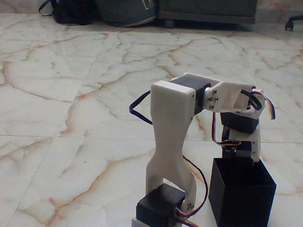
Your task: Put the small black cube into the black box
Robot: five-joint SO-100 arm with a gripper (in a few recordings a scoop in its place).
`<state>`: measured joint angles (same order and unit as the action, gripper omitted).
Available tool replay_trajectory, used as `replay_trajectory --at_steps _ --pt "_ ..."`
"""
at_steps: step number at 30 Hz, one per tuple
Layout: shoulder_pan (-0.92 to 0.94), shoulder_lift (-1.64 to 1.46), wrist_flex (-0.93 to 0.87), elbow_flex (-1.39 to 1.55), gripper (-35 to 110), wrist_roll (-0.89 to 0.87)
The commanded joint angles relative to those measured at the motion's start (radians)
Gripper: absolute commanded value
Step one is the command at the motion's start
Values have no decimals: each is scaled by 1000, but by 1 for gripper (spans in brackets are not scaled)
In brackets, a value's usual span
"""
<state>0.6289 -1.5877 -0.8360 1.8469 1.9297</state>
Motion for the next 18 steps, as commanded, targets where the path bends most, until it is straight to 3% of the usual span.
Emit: replay_trajectory --at_steps 1,5,9,13,18 --pt "3 -23 35 6 2 -18" --pt "-23 -18 98 5 7 -91" --pt "-155 -121 26 26 7 -233" --pt "-425 -376 14 259 6 -466" --pt "-637 -667 101 704 6 -509"
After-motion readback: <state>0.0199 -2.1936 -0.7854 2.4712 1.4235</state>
